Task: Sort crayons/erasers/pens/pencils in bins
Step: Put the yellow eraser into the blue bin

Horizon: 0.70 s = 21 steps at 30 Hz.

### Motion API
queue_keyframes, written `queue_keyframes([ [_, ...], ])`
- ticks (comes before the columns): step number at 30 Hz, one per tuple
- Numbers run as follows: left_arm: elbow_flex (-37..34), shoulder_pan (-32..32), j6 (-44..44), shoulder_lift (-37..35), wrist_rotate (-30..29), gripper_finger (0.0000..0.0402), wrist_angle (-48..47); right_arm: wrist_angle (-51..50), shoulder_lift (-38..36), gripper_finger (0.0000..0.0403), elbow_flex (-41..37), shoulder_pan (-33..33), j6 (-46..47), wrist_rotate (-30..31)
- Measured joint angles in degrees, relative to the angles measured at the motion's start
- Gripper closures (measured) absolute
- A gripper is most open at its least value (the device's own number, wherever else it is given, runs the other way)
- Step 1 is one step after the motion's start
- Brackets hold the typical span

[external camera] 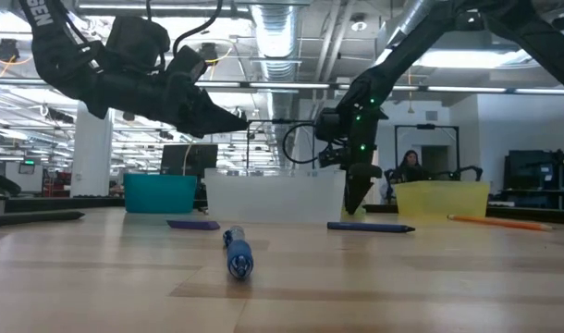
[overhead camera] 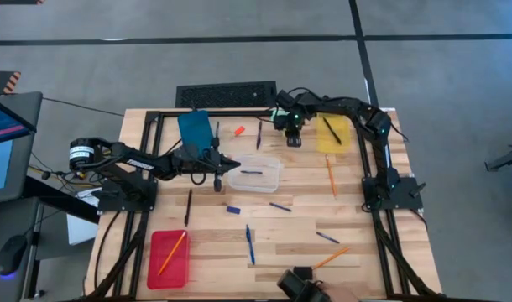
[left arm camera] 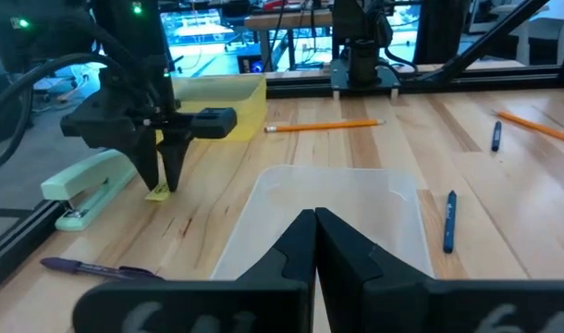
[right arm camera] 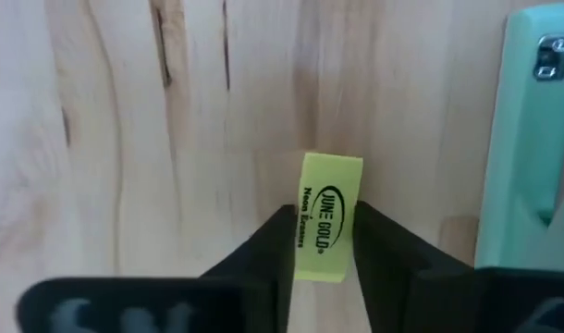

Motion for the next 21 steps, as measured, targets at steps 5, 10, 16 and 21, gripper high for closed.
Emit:
queue_keyframes([
  [5, 0.0, 0.02, -2.26, 0.0, -0.21, 0.0401, 0.01, -0.9, -0.74, 0.0319, -0.13, 0.48, 1.53, -0.47],
  [10, 0.0, 0.13, -7.32, 0.0, -3.86, 0.0401, 0.01, -1.19, -3.47, 0.0321, -0.22, 1.44, 2.86, -1.05],
  [16, 1.04, 3.26, -18.84, 0.01, -3.21, 0.0401, -0.97, -0.92, -7.55, 0.0321, -0.15, 3.67, 3.69, -1.05],
  [21, 2.15, 4.95, -28.26, 0.02, -2.32, 0.0395, -0.98, 0.04, -11.48, 0.0321, -0.13, 6.31, 5.25, -1.14],
])
